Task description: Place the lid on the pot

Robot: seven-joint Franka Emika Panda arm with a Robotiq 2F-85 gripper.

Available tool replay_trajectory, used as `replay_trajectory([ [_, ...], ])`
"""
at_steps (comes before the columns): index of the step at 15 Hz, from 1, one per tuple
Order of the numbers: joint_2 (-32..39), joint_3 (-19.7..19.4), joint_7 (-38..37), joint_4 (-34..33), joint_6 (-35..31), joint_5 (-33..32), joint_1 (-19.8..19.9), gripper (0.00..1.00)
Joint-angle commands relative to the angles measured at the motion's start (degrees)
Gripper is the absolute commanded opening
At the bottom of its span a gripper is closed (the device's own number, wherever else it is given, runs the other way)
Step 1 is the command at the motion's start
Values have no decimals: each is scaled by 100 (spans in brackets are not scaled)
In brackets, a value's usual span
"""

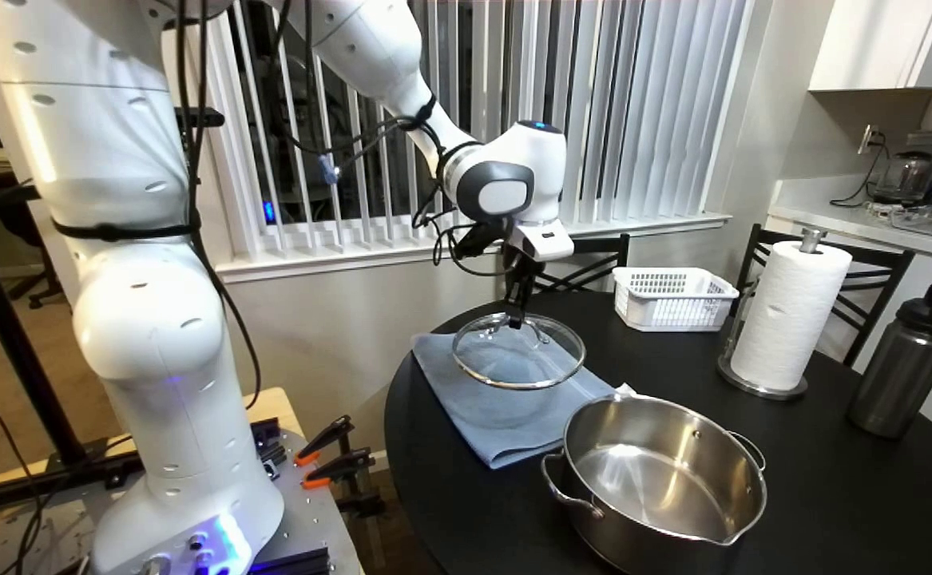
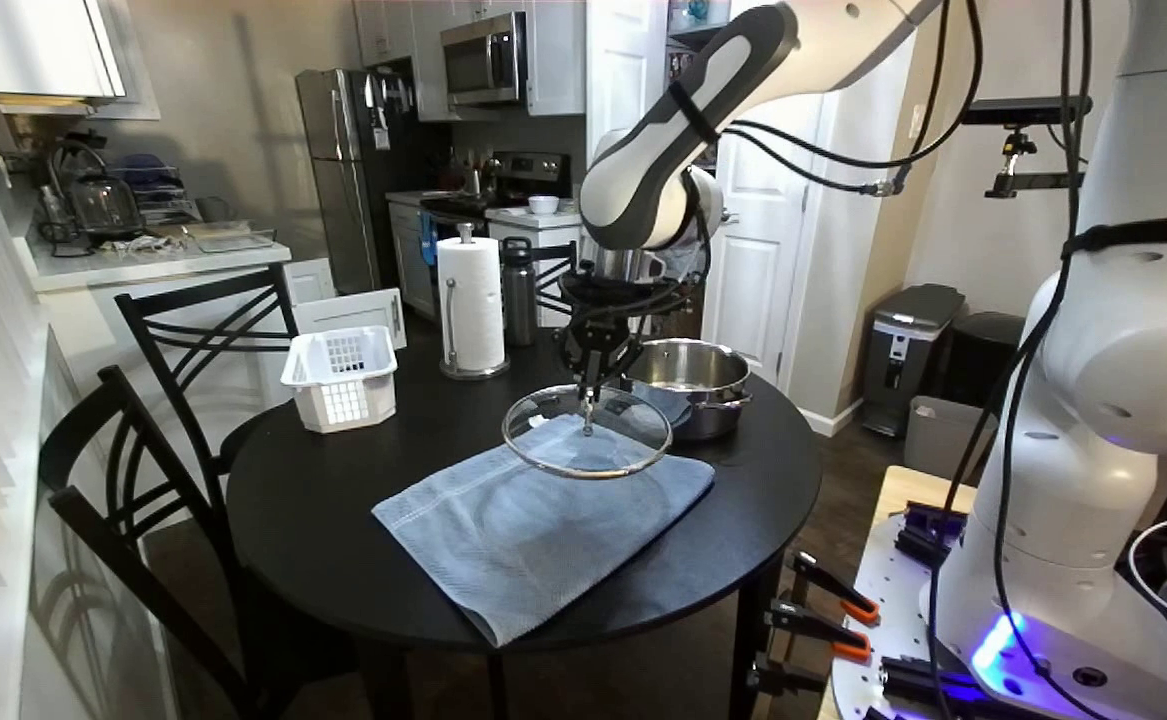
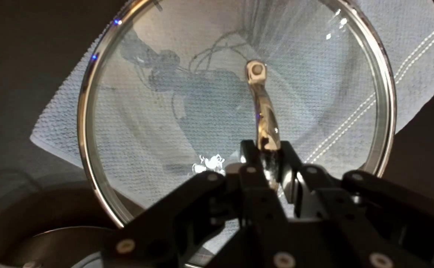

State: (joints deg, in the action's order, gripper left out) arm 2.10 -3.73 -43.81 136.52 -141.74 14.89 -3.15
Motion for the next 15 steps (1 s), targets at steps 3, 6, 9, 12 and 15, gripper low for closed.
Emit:
replay_trajectory([
  [3,-1491,-153,259,317,911,-173,591,5],
  [6,-1643,-329,301,111,1267,-107,937,5],
  [9,-1443,-560,240,-131,1304,-94,1304,5],
  [12,-983,-780,171,-489,1283,-3,1550,5],
  [15,-346,-973,93,-1037,1353,136,1694,5],
])
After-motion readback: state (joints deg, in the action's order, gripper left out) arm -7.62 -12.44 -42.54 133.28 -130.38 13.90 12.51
